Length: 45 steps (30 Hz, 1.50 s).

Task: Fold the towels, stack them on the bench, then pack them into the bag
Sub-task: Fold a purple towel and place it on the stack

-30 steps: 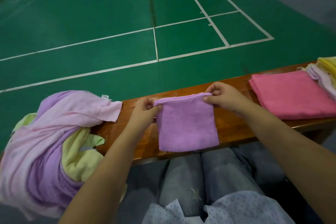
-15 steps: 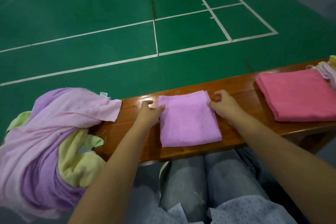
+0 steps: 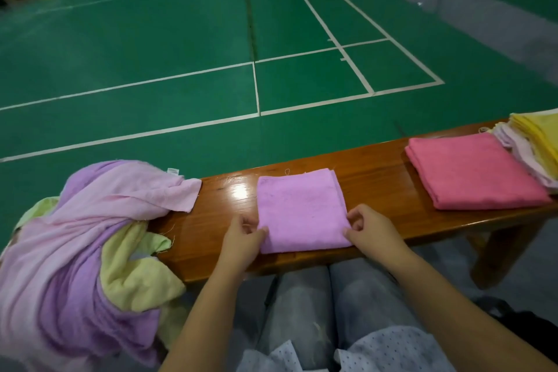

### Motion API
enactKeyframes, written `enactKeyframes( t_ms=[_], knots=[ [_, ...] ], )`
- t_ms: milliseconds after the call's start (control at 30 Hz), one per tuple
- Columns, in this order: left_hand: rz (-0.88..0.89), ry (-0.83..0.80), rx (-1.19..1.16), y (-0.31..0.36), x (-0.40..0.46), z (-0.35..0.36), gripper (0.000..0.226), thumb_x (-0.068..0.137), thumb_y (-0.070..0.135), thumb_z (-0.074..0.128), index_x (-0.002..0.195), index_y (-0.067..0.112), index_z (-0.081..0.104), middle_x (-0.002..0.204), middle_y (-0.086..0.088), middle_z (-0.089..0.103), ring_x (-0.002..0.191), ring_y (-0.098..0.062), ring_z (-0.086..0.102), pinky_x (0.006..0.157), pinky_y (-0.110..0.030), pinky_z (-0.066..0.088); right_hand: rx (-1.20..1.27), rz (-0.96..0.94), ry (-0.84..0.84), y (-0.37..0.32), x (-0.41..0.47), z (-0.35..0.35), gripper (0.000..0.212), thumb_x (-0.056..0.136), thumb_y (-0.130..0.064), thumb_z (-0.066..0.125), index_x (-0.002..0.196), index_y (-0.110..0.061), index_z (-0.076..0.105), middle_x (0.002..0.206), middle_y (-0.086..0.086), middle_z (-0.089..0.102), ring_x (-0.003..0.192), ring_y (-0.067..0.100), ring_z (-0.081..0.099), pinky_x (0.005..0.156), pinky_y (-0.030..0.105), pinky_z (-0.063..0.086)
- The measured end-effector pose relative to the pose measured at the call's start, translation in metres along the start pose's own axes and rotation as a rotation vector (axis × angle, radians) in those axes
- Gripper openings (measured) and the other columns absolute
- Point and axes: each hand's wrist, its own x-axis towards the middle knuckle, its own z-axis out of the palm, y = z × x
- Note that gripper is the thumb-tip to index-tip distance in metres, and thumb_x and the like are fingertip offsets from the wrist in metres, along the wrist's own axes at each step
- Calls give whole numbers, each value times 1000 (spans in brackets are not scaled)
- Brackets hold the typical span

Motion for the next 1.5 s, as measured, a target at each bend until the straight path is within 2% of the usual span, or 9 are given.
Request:
enactKeyframes(
  t_ms=[133, 300, 367, 500, 667, 933, 1100, 1300, 1500],
  knots=[
    [-16, -10, 236, -3, -1, 1, 29, 90, 24, 64, 114, 18, 48, 106, 2, 55, 87, -14, 55, 59, -22, 45, -80, 30, -61, 9, -5, 3, 31, 86, -21, 67, 114, -15, 55, 101, 1, 60, 89, 15, 58, 76, 27, 50],
    [-76, 60, 163, 12, 20, -8, 46, 92, 29, 60, 132, 10, 48, 123, -6, 56, 101, -19, 56, 87, -35, 52, 124, 51, 45, -5, 2, -1, 55, 88, -28, 65, 136, -11, 41, 136, 8, 46, 120, 25, 50, 89, 33, 46],
    [-113, 32, 111, 20, 28, -7, 45, 92, 31, 61, 128, 7, 50, 115, -7, 59, 98, -22, 59, 85, -38, 55, 228, 111, 22, -15, 8, -1, 59, 90, -29, 63, 139, -11, 37, 140, 10, 44, 124, 27, 48, 89, 35, 46],
    [-154, -41, 91, 36, 29, 3, 40, 91, 34, 63, 114, 2, 55, 103, -6, 58, 94, -24, 56, 72, -35, 50, 368, 234, -49, -30, 19, 3, 57, 89, -33, 64, 134, -8, 39, 133, 12, 49, 117, 31, 52, 80, 36, 49],
    [-213, -87, 0, 37, 30, 6, 36, 87, 28, 70, 106, 3, 51, 100, -6, 55, 94, -26, 52, 83, -40, 50, 416, 309, -104, -28, 29, 6, 41, 89, -31, 64, 117, -4, 52, 119, 14, 57, 105, 32, 57, 78, 38, 51],
    [-166, -231, -260, 45, 25, 8, 44, 85, 19, 71, 123, 7, 53, 116, -8, 56, 99, -25, 56, 71, -37, 53, 138, 10, -19, -20, 28, -13, 17, 93, -24, 53, 108, -16, 53, 101, 3, 55, 91, 20, 54, 70, 29, 47],
    [-41, -298, -318, 65, 23, 39, 37, 86, 23, 70, 120, 14, 58, 121, -8, 60, 107, -26, 57, 85, -43, 54, 105, -115, 71, 0, 25, -71, 7, 90, -19, 56, 93, -14, 51, 89, 3, 54, 83, 20, 50, 57, 28, 34],
    [143, -440, -400, 121, 7, 123, 9, 90, 17, 64, 94, 11, 59, 91, -7, 64, 81, -19, 57, 72, -37, 45, 149, -118, 246, 39, 23, -172, 7, 86, -16, 59, 80, -19, 56, 79, -6, 56, 72, 9, 49, 57, 24, 34],
    [151, -568, -407, 177, 4, 215, 11, 93, 16, 61, 91, 9, 52, 85, -9, 59, 76, -21, 53, 62, -34, 41, 12, -58, 391, 90, 43, -248, 11, 85, -14, 62, 78, -12, 54, 82, 7, 56, 79, 24, 49, 65, 33, 34]
  ],
)
